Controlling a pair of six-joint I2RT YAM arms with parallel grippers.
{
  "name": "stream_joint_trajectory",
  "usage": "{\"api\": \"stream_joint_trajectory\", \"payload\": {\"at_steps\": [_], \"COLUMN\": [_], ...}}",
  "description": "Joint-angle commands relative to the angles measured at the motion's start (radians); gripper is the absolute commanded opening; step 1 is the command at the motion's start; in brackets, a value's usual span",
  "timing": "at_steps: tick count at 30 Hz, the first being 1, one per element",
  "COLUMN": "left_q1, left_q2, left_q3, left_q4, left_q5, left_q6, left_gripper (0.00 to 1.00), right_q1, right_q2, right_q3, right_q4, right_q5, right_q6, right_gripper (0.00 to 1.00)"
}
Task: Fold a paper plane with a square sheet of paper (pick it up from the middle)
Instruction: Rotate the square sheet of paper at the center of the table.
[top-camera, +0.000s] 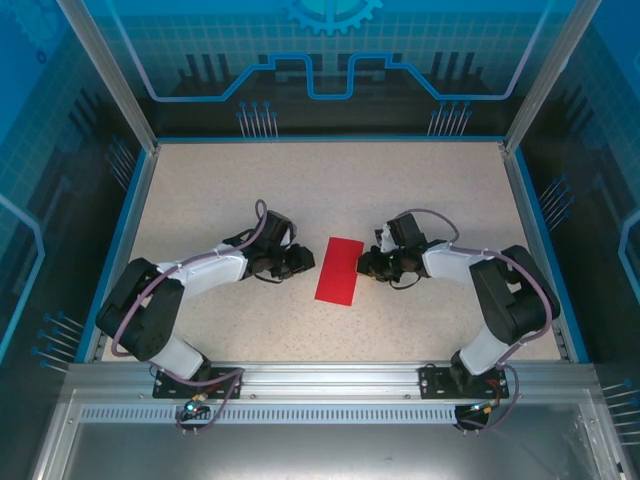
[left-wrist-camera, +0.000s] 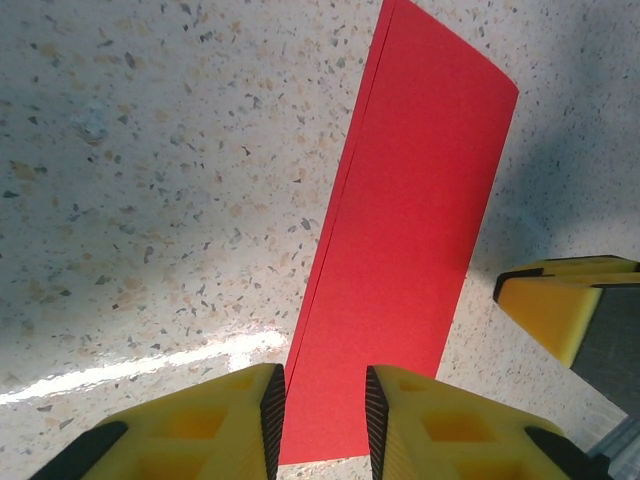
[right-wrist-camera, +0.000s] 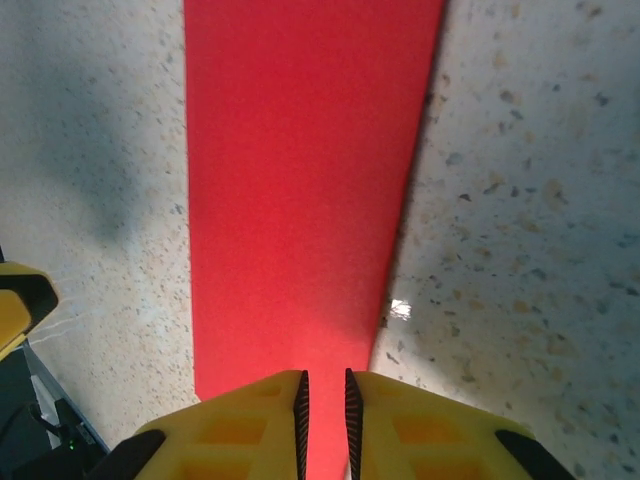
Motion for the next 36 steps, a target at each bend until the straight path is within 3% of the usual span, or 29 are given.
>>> {"api": "stream_joint_trajectory", "payload": {"at_steps": [1,26,36], "left_q1": [0.009,0.009,0.009], "left_q2": [0.017,0.074,0.075], "left_q3": [0.008,0.039,0.042], "left_q4": [0.013,-0.002,0.002], "left_q5": [0.037,0.06,0.077], "left_q6": [-0.013,0.013,0.013], "left_gripper": [0.32,0.33,0.35], "right_q1": [0.009,0.006,0.004], "right_q2": [0.04,0.265,0.215], "right_q3": [0.027,0.239,0.307], "right_q4": [0.036,-0.062,-0.166], "right_q5": [-0.04,-0.067,-0.113], "right_q6": [0.018,-0.095,-0.187], "right_gripper": [0.19,0.16,0.17]}}
